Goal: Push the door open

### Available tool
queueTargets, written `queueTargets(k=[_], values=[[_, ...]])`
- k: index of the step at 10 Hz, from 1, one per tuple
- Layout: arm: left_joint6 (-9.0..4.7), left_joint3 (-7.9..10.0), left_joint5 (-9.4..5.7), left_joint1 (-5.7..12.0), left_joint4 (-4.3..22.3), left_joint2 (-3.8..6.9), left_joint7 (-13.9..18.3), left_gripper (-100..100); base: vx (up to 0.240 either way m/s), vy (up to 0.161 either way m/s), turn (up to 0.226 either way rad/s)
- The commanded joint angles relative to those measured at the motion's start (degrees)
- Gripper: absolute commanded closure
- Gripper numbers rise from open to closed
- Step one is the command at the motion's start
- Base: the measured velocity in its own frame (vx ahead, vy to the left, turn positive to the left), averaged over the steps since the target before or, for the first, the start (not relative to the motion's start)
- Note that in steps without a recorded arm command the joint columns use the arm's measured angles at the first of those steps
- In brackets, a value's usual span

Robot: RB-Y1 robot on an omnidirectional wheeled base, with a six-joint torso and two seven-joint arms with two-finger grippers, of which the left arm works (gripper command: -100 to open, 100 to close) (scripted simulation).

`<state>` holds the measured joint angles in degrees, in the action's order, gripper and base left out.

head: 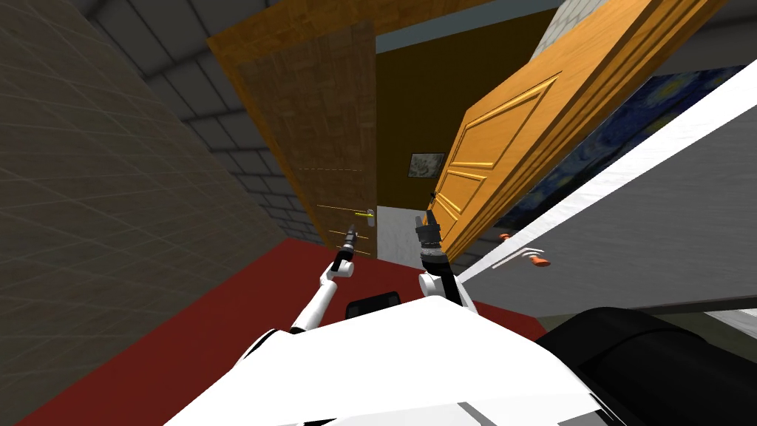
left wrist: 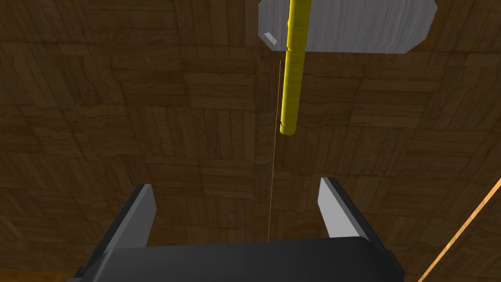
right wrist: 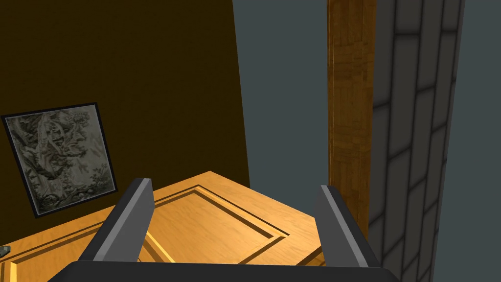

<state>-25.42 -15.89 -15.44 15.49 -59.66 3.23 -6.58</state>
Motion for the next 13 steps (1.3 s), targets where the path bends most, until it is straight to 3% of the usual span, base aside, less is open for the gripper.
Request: queueTargets(k=[1,10,12,13], values=[[0.14,-0.48,-0.31,1.01,1.8,-0.43,-0.2,-100,0.047,0.057,-0.06],[1.48,-3.47,-2.57,8.13,13.1,-2.72,-0.9,-100,0.084,0.069,-0.062],[1.68,-3.9,-2.91,9.18,14.8,-3.2,-1.0,-100,0.061,0.057,-0.037],[1.78,-3.69,-2.78,8.68,13.8,-2.94,-0.9,-100,0.03,0.028,-0.014]])
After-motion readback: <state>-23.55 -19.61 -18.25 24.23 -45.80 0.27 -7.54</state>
